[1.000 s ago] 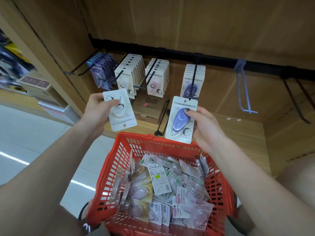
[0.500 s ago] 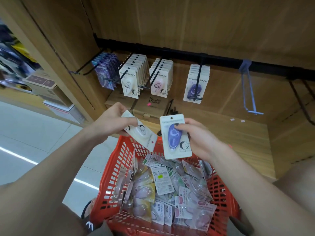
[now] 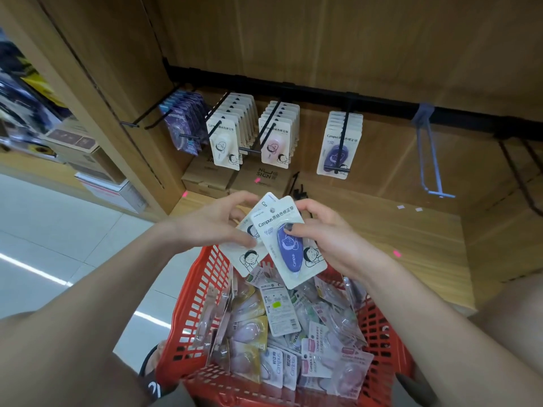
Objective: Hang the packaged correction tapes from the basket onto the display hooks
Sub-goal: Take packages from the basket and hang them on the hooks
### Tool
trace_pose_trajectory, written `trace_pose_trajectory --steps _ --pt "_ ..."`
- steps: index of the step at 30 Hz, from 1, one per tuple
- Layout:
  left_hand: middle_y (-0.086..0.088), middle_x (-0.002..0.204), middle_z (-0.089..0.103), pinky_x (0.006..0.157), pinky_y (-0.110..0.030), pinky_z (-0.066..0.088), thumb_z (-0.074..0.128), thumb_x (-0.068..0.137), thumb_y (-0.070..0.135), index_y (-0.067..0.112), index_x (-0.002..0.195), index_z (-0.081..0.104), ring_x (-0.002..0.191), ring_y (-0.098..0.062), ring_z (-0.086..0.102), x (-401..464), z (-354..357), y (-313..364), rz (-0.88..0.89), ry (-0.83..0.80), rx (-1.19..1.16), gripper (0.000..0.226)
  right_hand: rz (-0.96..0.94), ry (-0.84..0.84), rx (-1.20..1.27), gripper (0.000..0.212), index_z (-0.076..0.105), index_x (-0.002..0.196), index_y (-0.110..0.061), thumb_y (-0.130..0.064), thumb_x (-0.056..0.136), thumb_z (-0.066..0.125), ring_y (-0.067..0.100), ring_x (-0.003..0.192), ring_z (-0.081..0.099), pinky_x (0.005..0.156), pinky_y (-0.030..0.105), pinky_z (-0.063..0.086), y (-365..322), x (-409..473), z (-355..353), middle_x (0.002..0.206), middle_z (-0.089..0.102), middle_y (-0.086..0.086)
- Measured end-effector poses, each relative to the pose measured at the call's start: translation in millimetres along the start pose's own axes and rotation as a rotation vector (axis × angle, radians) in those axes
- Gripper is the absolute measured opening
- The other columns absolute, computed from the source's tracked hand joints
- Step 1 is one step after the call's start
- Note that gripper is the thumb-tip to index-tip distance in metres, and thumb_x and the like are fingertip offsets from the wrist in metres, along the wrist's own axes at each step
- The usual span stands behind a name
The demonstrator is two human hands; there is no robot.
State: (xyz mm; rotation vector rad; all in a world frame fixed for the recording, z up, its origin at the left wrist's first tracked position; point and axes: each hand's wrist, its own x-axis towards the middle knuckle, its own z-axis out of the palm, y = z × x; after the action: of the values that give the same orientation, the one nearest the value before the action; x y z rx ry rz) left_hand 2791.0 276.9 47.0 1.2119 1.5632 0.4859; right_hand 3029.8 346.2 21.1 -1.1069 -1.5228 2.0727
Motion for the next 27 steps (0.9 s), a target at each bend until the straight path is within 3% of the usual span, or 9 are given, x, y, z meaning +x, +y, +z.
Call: trace_pose_trajectory --steps 3,5,8,10,12,16,20,24,27 --pt "-0.005 0.115 0.077 0.082 -0.049 0.063 0.078 0.091 0.009 0.021 0.126 0.055 0.098 -0.031 0.078 6.1 -5.0 -2.3 0.034 0.049 -0.088 0.043 -0.067 0.092 0.035 0.026 0.064 0.122 -0.016 -0.003 0.099 0.066 0.035 0.103 0.076 0.092 0.060 0.060 -2.5 -0.5 0.4 0.113 0.078 0.013" --pt "-0.007 0.114 0.078 0.078 -0.044 0.064 0.075 0.094 0.008 0.013 0.122 0.052 0.096 -0.028 0.078 10.7 -15.4 -6.3 0.008 0.210 -0.153 0.037 -0.101 0.248 0.074 0.024 0.064 0.119 -0.015 -0.003 0.098 0.066 0.033 0.104 0.076 0.095 0.064 0.057 -2.0 0.7 -4.4 0.114 0.078 0.010" --pt "-0.009 0.117 0.073 0.079 -0.035 0.059 0.074 0.093 0.003 0.010 0.122 0.051 0.099 -0.021 0.075 18.5 -32.0 -12.8 -0.018 0.509 -0.258 0.038 -0.129 0.462 0.148 0.021 0.065 0.116 -0.014 -0.003 0.098 0.067 0.027 0.101 0.077 0.094 0.057 0.059 -0.3 1.6 -16.1 0.107 0.080 0.005" --pt "-0.008 0.117 0.072 0.076 -0.034 0.058 0.072 0.093 0.002 0.009 0.126 0.050 0.101 -0.021 0.073 23.8 -40.4 -16.9 -0.021 0.601 -0.344 0.041 -0.152 0.534 0.189 0.019 0.065 0.113 -0.015 -0.003 0.099 0.066 0.023 0.098 0.078 0.088 0.048 0.063 0.0 1.6 -22.8 0.105 0.081 0.003" --pt "-0.008 0.117 0.072 0.077 -0.036 0.058 0.072 0.094 0.004 0.011 0.126 0.050 0.101 -0.023 0.074 28.5 -48.4 -22.0 -0.021 0.654 -0.394 0.039 -0.180 0.569 0.188 0.018 0.064 0.111 -0.017 -0.004 0.099 0.066 0.020 0.095 0.079 0.083 0.041 0.064 -0.8 2.5 -26.6 0.107 0.081 0.002" --pt "-0.008 0.119 0.072 0.089 -0.046 0.060 0.070 0.096 0.004 0.014 0.121 0.049 0.102 -0.024 0.074 34.5 -61.4 -30.2 -0.017 0.720 -0.446 0.035 -0.219 0.607 0.159 0.018 0.063 0.115 -0.016 -0.006 0.100 0.066 0.018 0.095 0.078 0.085 0.043 0.063 -4.0 5.8 -30.8 0.106 0.081 -0.001" --pt "0.000 0.110 0.073 0.077 -0.037 0.060 0.069 0.097 0.004 0.015 0.126 0.049 0.092 -0.014 0.074 41.1 -65.1 -35.3 0.003 0.733 -0.464 0.037 -0.229 0.599 0.104 0.021 0.063 0.119 -0.016 -0.007 0.100 0.065 0.016 0.094 0.078 0.084 0.043 0.062 -6.7 8.4 -30.9 0.104 0.081 -0.003" --pt "0.002 0.112 0.071 0.074 -0.033 0.058 0.068 0.097 0.004 0.015 0.129 0.049 0.095 -0.014 0.073 47.2 -67.2 -37.2 0.012 0.734 -0.468 0.039 -0.251 0.627 0.076 0.020 0.064 0.117 -0.020 -0.009 0.100 0.065 0.013 0.093 0.078 0.085 0.042 0.062 -5.5 10.9 -28.4 0.100 0.081 -0.007" --pt "0.006 0.107 0.071 0.061 -0.023 0.056 0.068 0.098 0.007 0.018 0.127 0.050 0.078 -0.003 0.075 52.6 -67.4 -38.3 0.012 0.741 -0.471 0.036 -0.269 0.656 0.072 0.018 0.064 0.114 -0.022 -0.010 0.100 0.066 0.011 0.091 0.078 0.082 0.038 0.061 -2.5 11.7 -26.2 0.098 0.081 -0.009"
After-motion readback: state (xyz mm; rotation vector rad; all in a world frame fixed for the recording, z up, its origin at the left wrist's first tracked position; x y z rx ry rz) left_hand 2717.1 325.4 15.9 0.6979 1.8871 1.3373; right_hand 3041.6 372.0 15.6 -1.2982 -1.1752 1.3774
